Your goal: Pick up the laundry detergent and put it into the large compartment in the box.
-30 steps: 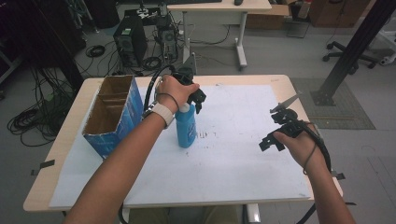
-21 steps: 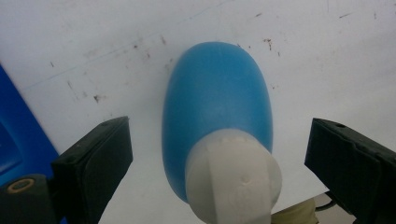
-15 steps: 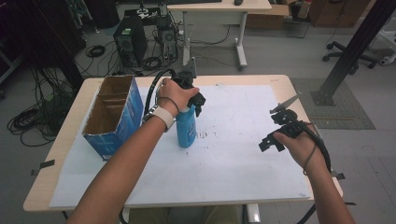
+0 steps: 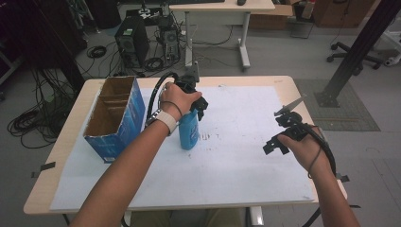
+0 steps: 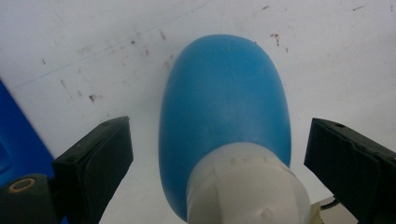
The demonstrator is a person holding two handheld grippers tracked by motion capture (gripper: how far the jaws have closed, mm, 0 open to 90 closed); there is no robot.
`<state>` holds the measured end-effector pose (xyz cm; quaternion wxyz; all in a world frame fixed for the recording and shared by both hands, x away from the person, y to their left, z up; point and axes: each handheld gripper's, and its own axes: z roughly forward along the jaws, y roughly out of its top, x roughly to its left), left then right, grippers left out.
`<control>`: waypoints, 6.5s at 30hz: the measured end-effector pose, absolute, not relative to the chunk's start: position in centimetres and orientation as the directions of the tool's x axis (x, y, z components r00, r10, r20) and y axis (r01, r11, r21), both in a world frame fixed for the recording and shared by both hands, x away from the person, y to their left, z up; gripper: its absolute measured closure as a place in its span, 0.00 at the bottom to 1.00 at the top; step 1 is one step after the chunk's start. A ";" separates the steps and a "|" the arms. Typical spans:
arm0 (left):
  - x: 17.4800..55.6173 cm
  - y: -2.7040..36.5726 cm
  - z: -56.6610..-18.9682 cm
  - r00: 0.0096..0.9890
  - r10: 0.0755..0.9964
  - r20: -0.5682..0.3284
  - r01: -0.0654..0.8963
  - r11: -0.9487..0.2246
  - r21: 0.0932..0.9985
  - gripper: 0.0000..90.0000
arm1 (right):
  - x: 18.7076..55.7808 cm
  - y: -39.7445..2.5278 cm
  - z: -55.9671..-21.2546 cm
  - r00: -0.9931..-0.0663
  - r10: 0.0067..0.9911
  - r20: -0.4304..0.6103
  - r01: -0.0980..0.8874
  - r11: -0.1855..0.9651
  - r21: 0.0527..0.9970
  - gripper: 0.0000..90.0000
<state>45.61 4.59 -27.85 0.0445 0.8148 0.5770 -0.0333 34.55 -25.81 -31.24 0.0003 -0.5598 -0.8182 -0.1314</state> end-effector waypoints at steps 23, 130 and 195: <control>45.7 4.7 -28.5 0.329 0.939 -0.099 0.944 -0.327 0.038 0.17 | 34.5 -26.0 -31.3 -0.370 0.916 0.153 0.918 0.334 0.216 0.10; 42.9 8.3 -18.9 0.272 0.960 -0.070 0.957 -0.262 0.123 0.42 | 34.1 -25.2 -30.1 -0.401 0.903 0.153 0.902 0.360 0.238 0.10; 40.7 15.6 -8.4 0.161 0.985 -0.057 0.967 -0.146 0.209 0.42 | 34.4 -24.5 -29.8 -0.419 0.896 0.149 0.892 0.375 0.253 0.10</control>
